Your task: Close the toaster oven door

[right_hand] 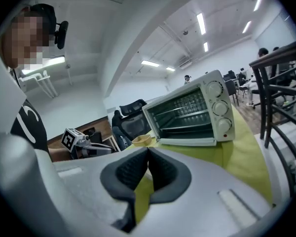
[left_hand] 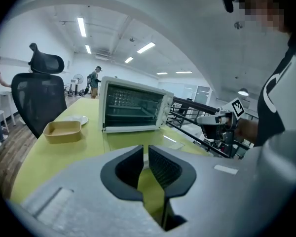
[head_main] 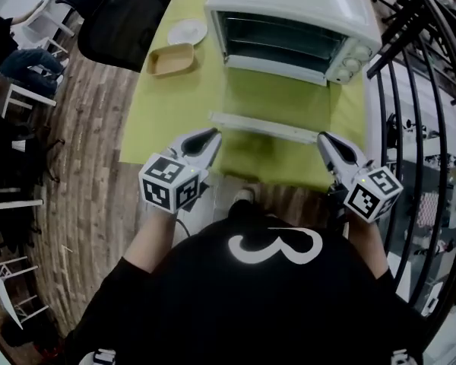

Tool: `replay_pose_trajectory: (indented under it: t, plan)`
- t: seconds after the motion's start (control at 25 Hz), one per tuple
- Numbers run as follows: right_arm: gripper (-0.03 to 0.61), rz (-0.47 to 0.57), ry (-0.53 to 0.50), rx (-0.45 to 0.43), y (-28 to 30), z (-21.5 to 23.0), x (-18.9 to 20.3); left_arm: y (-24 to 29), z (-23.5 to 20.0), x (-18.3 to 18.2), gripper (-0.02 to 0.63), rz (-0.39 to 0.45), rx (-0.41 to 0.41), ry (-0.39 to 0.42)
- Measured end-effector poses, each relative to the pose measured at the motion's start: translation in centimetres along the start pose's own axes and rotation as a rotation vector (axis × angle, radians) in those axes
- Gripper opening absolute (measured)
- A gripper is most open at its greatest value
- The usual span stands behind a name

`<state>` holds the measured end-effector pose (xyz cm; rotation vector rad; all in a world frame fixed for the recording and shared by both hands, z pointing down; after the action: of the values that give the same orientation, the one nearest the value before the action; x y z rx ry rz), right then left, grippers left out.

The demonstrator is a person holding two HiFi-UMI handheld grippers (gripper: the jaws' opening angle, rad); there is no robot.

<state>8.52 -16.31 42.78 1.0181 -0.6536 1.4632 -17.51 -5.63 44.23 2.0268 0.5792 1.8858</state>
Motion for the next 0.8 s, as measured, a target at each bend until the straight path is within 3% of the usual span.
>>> replay_pose_trajectory:
  t: [0.28, 0.48, 0.52, 0.56, 0.8]
  plan:
    - [0.003, -0.049, 0.057, 0.132, 0.0, 1.6, 3.8, 3.5, -3.8, 3.8, 0.025, -0.109, 0.063, 0.033]
    - [0.006, -0.101, 0.102, 0.182, 0.0, 2.8, 6.8, 5.6, -4.9, 6.5, 0.094, -0.19, 0.089, 0.022]
    - [0.076, -0.116, 0.109, 0.191, 0.0, 3.0, 7.4, 6.0, -5.0, 6.8, 0.104, -0.201, 0.095, 0.024]
    - [0.092, -0.136, 0.11, 0.202, 0.1, 3.3, 8.0, 6.5, -5.1, 7.1, 0.107, -0.209, 0.1, 0.025]
    - [0.097, -0.241, 0.079, 0.317, 0.5, 5.5, 11.1, 8.7, -5.3, 8.6, 0.141, -0.249, 0.094, 0.043]
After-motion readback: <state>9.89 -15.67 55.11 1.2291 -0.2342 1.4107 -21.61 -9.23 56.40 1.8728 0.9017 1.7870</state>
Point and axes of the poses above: the fingertips, and each gripper's own axes: y forward along the fingers, z to its right, x out of its underside, the point moved 5 cm from there along -y, backward along the fingers, and after that the axes turned 13 degrees about -x, right-handed, at the moved point
